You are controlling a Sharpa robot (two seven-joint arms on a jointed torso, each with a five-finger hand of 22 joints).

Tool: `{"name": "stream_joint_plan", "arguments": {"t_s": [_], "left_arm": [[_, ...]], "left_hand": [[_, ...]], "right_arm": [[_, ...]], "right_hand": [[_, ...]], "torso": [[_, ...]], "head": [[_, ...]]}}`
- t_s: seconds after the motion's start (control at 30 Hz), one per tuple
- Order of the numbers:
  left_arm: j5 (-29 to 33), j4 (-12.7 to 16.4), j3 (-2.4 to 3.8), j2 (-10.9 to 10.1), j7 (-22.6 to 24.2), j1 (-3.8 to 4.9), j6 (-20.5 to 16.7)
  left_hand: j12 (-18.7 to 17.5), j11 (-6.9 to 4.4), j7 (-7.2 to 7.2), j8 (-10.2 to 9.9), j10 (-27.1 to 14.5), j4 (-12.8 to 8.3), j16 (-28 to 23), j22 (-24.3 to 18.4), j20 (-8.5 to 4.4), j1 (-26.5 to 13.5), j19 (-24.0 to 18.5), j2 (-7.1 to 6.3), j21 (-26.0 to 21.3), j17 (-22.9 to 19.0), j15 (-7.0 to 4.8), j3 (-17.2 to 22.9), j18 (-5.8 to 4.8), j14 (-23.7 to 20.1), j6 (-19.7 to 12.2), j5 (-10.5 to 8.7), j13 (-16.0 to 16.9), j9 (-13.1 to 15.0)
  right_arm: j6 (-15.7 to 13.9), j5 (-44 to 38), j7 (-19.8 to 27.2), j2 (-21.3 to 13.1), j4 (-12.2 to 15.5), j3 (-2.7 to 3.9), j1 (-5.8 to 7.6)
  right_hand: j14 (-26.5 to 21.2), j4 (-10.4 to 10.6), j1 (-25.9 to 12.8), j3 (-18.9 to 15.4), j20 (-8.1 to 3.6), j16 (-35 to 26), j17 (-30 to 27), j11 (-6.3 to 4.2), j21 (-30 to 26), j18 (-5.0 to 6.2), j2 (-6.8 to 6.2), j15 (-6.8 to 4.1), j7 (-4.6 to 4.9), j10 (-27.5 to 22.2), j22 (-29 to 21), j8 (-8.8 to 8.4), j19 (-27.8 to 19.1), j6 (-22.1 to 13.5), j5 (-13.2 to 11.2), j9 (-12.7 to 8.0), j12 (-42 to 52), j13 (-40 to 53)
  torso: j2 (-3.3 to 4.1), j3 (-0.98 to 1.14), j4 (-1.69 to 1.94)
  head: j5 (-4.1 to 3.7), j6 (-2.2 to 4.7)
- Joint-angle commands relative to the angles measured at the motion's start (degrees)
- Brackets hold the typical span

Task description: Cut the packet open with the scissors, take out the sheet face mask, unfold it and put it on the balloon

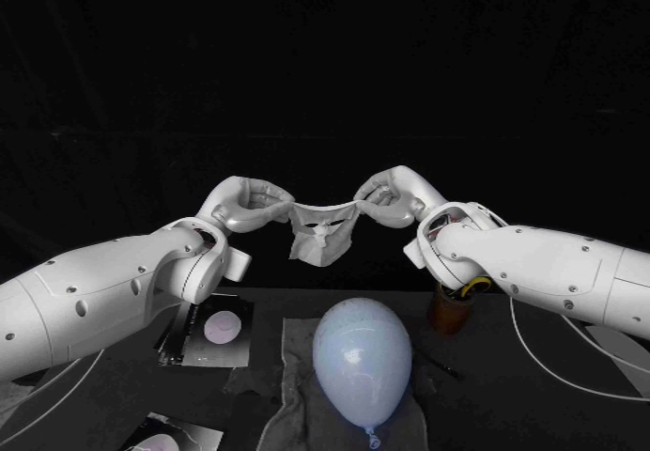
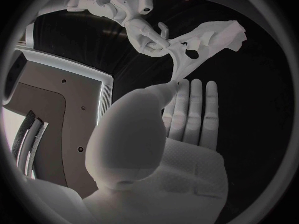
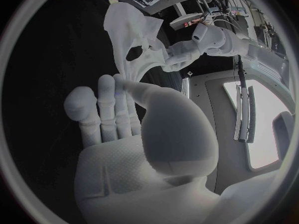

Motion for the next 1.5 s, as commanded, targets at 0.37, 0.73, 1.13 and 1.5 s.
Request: {"name": "stream_joint_plan", "arguments": {"t_s": [0.37, 0.73, 1.13, 1.5], "left_arm": [[8.83, -0.39, 0.11, 0.13, -1.28, 0.1, 1.88], [13.43, 0.6, 0.28, -0.5, -0.14, -0.01, 2.04], [15.48, 1.33, 0.89, -0.95, -0.65, 0.61, 4.58], [12.99, 1.44, 0.98, -0.75, -3.77, 2.36, 8.91]], "left_hand": [[-1.22, -0.02, 0.35, 0.19, 0.47, -1.63, -1.85, 0.53, -3.41, -1.81, 6.06, 1.23, 2.78, -0.57, -1.28, 1.32, 0.83, 6.39, -1.71, 0.27, -0.2, 10.55], [-1.67, 0.08, 0.86, 1.41, 1.32, -1.94, -3.29, -0.07, -3.92, -3.1, 7.52, 1.91, 2.68, -0.85, -1.52, 2.33, 0.7, 8.98, -3.32, 0.23, -0.16, 13.5], [-1.95, -0.04, 1.03, 4.76, 2.25, -2.13, -4.59, -1.25, -4.56, -4.29, 10.36, 2.88, 2.16, -0.45, -2.01, 3.08, 0.83, 12.29, -7.38, 0.27, 0.71, 19.57], [-2.02, -0.2, 0.91, 5.29, 2.38, -2.42, -4.53, -1.33, -5.08, -4.44, 11.56, 2.71, 2.47, 0.01, -2.35, 3.29, 0.79, 13.56, -7.77, 0.28, 1.01, 20.72]], "right_arm": [[8.06, -9.13, -0.72, 0.23, -1.2, 0.06, 1.17], [9.52, -12.32, -2.18, -1.2, 0.0, -0.03, 1.21], [7.83, -14.02, -3.19, -0.99, -0.63, -0.43, 0.1], [3.9, -13.05, -3.45, -0.95, -0.24, -0.47, -0.21]], "right_hand": [[0.01, -0.29, 0.36, -0.11, -0.02, 0.02, 0.08, -0.3, 0.62, 0.96, 0.03, -0.31, -0.13, 0.6, 6.21, 0.13, 0.23, 0.47, 0.13, 0.08, 0.38, 0.12], [0.04, -0.23, 0.25, -0.23, -0.02, 0.02, 0.09, -0.32, 0.86, 0.91, -0.02, -0.31, -0.16, 0.67, 6.27, 0.16, 0.36, 0.52, 0.13, 0.11, 0.4, 0.17], [0.09, -0.18, 0.18, -0.3, -0.02, 0.04, 0.1, -0.35, 1.06, 0.87, -0.02, -0.32, -0.21, 0.74, 6.32, 0.17, 0.47, 0.57, 0.13, 0.13, 0.42, 0.21], [0.12, -0.17, 0.16, -0.32, -0.02, 0.05, 0.1, -0.37, 1.04, 0.88, -0.03, -0.33, -0.22, 0.77, 6.32, 0.18, 0.46, 0.58, 0.13, 0.14, 0.43, 0.22]], "torso": [[-0.04, 0.05, 0.02], [0.03, -0.02, -0.05], [0.05, 0.04, 0.03], [-0.03, 0.04, 0.01]], "head": [[-0.06, 0.32], [-0.29, 0.26], [-0.14, -0.06], [0.04, 0.15]]}}
